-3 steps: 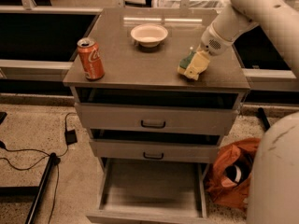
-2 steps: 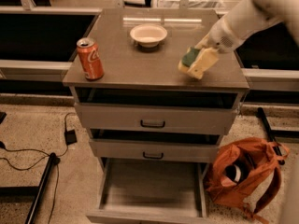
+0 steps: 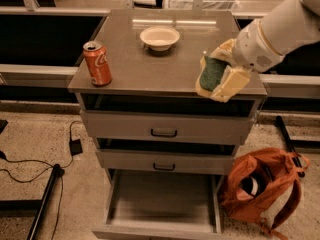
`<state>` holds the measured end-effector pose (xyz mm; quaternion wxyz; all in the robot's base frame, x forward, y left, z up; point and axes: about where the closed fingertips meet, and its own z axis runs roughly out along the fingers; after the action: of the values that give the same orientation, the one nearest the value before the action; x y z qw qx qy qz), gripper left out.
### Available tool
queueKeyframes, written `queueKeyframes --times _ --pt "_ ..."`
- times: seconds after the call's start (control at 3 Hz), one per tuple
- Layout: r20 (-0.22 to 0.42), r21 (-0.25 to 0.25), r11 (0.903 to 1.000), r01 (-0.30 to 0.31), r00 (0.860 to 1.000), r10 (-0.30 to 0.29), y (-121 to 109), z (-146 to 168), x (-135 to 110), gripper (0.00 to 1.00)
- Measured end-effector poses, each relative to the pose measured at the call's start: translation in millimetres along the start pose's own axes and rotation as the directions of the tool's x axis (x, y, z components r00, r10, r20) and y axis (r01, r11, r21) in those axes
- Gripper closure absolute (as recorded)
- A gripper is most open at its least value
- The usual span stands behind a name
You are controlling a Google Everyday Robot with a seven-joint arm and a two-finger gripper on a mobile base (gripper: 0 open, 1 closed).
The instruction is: Place sponge into bottom drawer
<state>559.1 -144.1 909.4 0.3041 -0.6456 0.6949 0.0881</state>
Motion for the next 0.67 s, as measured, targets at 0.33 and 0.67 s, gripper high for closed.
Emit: queueKeyframes --times 0.33,0.67 --pt "-0.021 -0.044 0.9990 0.000 1.000 -0.001 24.6 15.8 3.4 1.00" --pt "-0.022 -0.045 0.9990 0.000 1.000 -0.001 24.6 16.3 3.8 1.00"
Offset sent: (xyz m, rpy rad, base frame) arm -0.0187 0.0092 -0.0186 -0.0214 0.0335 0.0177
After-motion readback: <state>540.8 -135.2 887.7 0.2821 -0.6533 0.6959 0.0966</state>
